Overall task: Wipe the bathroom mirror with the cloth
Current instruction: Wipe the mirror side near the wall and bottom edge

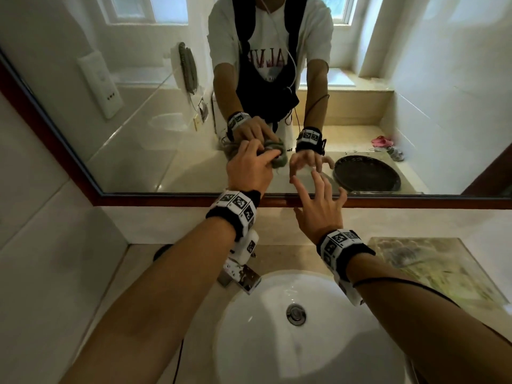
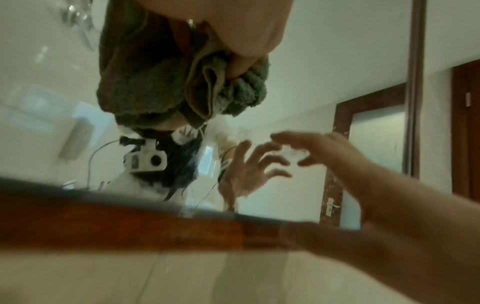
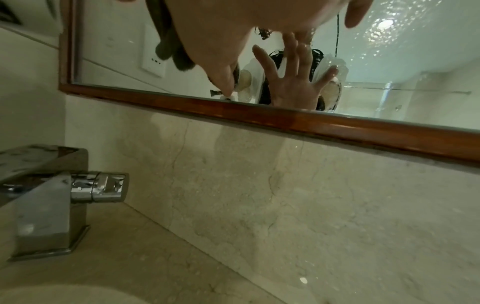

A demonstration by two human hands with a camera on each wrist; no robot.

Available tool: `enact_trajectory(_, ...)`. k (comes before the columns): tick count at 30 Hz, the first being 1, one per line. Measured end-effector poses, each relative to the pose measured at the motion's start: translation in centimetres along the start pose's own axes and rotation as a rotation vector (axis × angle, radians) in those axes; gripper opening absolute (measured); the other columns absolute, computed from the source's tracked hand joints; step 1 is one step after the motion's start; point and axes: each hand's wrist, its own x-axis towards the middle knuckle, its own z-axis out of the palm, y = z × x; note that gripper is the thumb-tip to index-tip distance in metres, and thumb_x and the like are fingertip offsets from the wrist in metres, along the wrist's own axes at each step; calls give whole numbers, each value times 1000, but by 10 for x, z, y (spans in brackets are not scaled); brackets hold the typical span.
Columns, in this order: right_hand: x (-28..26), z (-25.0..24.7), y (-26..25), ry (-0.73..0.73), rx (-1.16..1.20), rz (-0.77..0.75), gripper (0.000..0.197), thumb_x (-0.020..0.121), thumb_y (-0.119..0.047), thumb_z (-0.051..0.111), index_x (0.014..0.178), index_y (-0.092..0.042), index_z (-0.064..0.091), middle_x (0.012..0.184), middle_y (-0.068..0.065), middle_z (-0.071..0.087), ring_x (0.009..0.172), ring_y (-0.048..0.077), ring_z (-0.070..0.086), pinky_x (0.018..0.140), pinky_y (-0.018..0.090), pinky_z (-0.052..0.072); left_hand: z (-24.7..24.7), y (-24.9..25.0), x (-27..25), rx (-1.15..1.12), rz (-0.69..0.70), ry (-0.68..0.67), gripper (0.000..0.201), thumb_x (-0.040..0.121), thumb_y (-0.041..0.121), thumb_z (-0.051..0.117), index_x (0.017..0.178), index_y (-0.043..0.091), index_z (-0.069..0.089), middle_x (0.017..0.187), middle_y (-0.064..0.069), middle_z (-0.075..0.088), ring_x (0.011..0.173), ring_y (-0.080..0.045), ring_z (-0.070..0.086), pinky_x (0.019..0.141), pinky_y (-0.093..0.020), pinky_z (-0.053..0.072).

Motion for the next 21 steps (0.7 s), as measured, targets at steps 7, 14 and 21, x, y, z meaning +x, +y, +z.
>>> enact_trajectory(7, -5, -12, 5, -7, 11, 84, 81, 83, -42, 67, 145, -35, 15, 154, 16, 23, 138, 36, 27, 100, 66, 35, 4, -3, 9, -13, 143, 34, 18, 76, 11, 75, 91, 21, 78, 86, -4, 64, 78, -25, 59, 53, -33, 51)
enact_trajectory(14, -22, -11, 15, -30, -6, 147, 77, 85, -43, 64, 149, -31, 23, 154, 15, 26, 138, 36, 29, 102, 64, 32, 31, 3, -25, -30, 73, -188, 17, 73, 12, 78, 87, 23, 78, 83, -4, 61, 80, -27, 58, 51, -34, 47)
enact_trajectory(21, -31, -11, 41, -29, 9, 192, 72, 84, -40, 67, 146, -27, 32, 152, 14, 30, 137, 34, 30, 104, 64, 31, 52, 13, -61, -24, -48, -353, 10, 78, 10, 71, 77, 17, 78, 81, -9, 58, 81, -32, 58, 52, -30, 31)
